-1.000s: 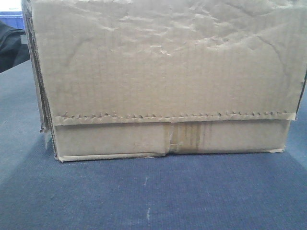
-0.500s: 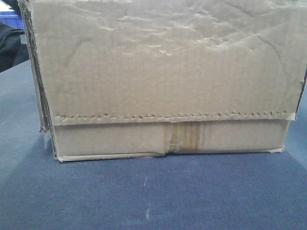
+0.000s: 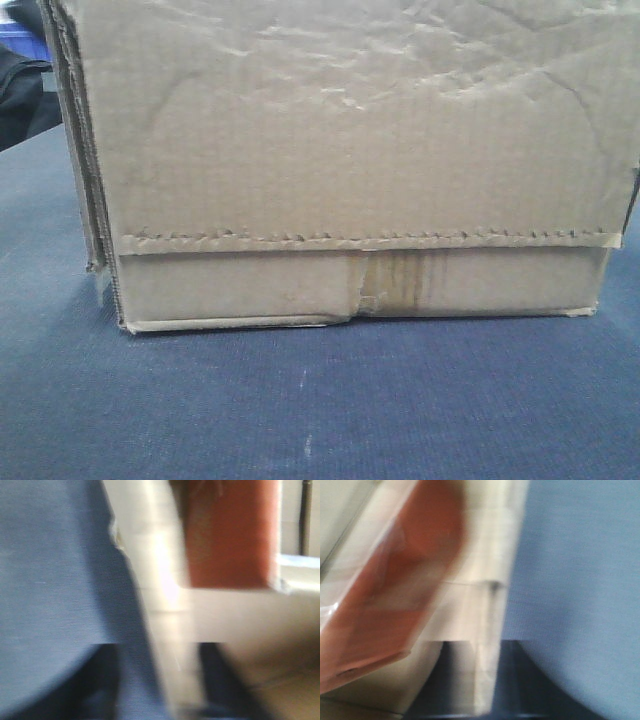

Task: Stack two boxes on right shelf middle
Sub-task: 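Clamp the plain box walls with both grippers and lift the stack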

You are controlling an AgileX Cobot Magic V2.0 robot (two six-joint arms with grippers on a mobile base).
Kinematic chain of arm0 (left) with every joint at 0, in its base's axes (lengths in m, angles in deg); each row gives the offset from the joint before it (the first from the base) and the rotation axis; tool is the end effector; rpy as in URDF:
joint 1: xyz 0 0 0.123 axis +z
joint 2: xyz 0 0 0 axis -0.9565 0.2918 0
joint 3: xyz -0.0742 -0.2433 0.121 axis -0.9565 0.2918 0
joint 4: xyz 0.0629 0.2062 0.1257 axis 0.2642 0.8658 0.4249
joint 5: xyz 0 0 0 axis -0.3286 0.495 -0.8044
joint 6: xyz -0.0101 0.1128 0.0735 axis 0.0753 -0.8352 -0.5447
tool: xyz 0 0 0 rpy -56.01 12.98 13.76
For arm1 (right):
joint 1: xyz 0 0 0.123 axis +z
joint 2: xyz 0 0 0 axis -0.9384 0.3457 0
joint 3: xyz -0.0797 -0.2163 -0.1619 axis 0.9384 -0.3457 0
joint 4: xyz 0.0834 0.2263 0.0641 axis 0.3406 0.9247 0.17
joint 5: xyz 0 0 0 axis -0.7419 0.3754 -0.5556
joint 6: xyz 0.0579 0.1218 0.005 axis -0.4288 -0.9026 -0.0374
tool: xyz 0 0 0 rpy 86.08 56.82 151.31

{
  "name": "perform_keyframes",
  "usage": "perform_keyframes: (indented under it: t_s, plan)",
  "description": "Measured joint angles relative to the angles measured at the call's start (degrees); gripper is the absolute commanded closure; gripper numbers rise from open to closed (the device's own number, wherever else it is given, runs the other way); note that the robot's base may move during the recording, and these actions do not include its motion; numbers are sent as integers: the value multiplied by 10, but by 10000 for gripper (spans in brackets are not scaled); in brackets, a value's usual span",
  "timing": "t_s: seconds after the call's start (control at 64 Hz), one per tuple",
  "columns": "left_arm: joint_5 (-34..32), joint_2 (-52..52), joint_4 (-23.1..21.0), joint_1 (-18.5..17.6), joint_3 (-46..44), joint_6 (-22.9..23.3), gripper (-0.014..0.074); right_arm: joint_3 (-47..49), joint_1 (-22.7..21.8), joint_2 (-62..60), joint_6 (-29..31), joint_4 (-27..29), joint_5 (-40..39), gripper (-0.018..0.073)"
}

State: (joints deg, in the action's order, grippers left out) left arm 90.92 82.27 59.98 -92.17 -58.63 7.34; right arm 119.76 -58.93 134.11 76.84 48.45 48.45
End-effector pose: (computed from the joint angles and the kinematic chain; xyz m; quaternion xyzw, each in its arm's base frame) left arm 0.3597 -0.1311 0.2944 0.0896 0.9783 -0.0667 0.1748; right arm 0.3452 0.0945 0.2875 -0.1356 0.9546 0.1186 0.2372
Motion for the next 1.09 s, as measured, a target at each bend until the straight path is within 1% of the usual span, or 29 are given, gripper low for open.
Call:
perform_keyframes:
  t_s: [0.125, 0.406, 0.672, 0.859, 1.094]
  plan:
    - [0, 0, 8, -1, 0, 9, 708, 0, 0, 0, 0, -1, 0, 715]
    - [-1, 0, 8, -1, -2, 30, 708, 0, 0, -2, 0, -1, 1, 715]
    - [11, -7, 9, -1, -63, 36, 708, 6, 0, -52, -4, -5, 12, 715]
    - [13, -39, 16, -1, -118, 37, 708, 60, 0, -90, -10, -9, 12, 715]
    - [14, -93, 33, -1, -189, 37, 708, 173, 0, -117, -12, 8, 29, 715]
